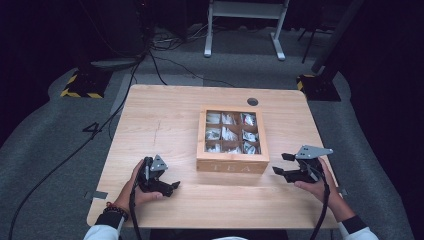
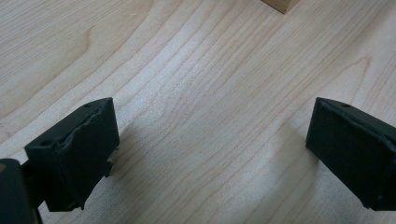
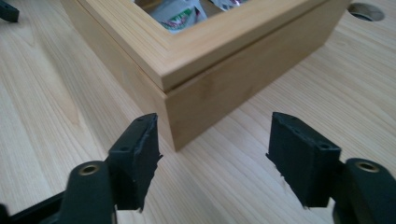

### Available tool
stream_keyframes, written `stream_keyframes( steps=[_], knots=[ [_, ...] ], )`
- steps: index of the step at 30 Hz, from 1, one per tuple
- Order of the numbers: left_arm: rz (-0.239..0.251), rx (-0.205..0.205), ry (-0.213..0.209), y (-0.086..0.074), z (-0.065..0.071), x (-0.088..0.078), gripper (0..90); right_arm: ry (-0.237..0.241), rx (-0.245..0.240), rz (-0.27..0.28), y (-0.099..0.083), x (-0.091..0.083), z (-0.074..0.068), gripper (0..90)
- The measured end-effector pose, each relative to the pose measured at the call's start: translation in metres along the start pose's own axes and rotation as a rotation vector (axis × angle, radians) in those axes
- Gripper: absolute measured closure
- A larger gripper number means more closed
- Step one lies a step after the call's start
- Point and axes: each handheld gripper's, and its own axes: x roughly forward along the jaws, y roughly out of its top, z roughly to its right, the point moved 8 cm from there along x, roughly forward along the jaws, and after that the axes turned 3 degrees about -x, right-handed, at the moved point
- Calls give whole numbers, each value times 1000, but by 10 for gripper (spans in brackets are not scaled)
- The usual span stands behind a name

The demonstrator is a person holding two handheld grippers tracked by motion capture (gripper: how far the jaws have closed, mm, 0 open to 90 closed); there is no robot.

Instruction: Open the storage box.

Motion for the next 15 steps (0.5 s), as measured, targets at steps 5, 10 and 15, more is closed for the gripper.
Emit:
stream_keyframes(
  steps=[5, 10, 15],
  knots=[
    [0, 0, 0, 0, 0, 0, 29, 1, -29, -12, 10, 11, -7, 370],
    [0, 0, 0, 0, 0, 0, 30, 12, -26, -27, 12, 21, -10, 394],
    [-1, 0, 0, 0, 0, 0, 30, 47, -12, -25, 12, 29, -13, 425]
  ],
)
